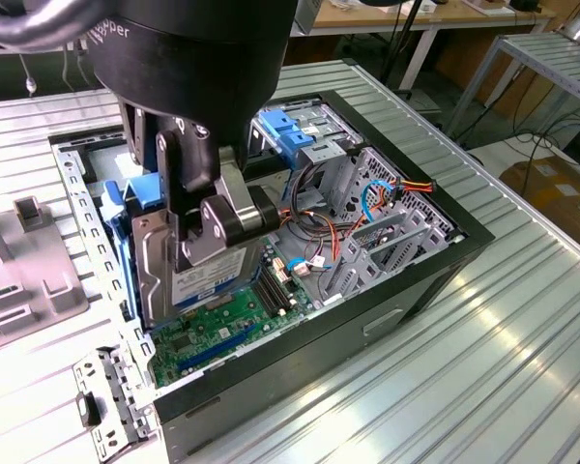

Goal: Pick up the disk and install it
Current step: 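Pick up the disk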

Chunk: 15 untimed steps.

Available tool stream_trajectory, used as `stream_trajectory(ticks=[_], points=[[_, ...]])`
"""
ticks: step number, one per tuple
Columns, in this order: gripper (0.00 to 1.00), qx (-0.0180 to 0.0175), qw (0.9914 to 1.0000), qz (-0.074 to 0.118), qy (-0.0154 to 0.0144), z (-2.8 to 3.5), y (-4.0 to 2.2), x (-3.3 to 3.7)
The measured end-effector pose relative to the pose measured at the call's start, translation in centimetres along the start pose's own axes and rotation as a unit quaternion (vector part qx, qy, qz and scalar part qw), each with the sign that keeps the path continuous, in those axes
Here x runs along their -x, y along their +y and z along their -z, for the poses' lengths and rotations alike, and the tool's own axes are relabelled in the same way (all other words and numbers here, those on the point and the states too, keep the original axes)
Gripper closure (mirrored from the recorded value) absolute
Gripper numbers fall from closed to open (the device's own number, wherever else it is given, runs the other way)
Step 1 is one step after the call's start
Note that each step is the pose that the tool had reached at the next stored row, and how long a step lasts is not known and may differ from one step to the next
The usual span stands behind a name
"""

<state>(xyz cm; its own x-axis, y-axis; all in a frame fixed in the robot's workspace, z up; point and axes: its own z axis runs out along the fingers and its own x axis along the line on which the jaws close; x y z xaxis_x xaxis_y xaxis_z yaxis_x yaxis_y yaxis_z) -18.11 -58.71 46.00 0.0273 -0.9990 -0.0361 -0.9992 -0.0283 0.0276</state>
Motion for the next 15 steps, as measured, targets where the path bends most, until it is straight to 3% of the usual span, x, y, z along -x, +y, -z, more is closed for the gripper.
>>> stream_trajectory(ticks=[15], points=[[0.64, 0.0000, 1.00000, 0.000, 0.0000, 0.02, -1.20, -0.03]])
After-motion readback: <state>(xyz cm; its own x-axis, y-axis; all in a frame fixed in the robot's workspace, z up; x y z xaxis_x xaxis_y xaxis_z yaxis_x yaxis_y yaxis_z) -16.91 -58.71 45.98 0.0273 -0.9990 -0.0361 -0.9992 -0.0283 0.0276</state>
